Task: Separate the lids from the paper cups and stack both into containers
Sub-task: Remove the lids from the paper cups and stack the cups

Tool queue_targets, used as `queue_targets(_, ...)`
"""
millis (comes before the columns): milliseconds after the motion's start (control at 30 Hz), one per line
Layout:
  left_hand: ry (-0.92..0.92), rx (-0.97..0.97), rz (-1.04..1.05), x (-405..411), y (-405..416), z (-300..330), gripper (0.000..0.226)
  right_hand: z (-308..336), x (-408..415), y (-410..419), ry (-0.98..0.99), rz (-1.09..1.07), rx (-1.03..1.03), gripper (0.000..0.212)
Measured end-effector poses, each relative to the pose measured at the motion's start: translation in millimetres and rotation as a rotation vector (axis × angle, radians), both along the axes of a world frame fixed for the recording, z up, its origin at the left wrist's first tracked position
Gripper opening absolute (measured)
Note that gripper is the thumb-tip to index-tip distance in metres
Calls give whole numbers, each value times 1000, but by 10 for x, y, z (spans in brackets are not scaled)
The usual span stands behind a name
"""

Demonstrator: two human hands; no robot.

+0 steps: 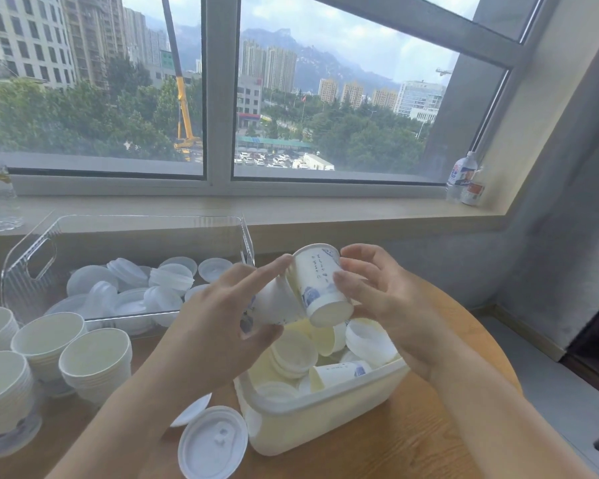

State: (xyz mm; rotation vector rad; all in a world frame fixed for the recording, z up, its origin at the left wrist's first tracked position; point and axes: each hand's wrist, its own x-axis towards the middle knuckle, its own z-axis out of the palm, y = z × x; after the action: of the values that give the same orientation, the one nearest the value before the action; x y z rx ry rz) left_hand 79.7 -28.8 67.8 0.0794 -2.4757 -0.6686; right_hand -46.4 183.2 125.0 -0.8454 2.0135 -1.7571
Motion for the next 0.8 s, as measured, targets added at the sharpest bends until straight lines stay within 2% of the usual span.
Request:
queue_targets(67,-16,-8,-18,0,17,-6,88,8,-21,24,-87,97,44,44)
queue_targets(133,-19,11,-31,-4,35,-8,88,4,-47,42,-119,126,-5,49)
queue_targets(233,-7,56,-36,-3,49,0,87,-13,-103,57,-97,1,-200,50)
queue_targets(300,-5,84,-38,3,56,10,90,-31,-104,57,-20,-83,-228,50)
queue_targets(467,-3,68,-41,12,78,23,94,-100,-11,-1,92,-41,-143,43)
queue_targets(600,5,88,-46,4,105,24,91,-94,24,-34,126,24,-125,29)
queue_targets(800,29,120,-47,11,98,39,88,-136,-48,51,220,147,8,26)
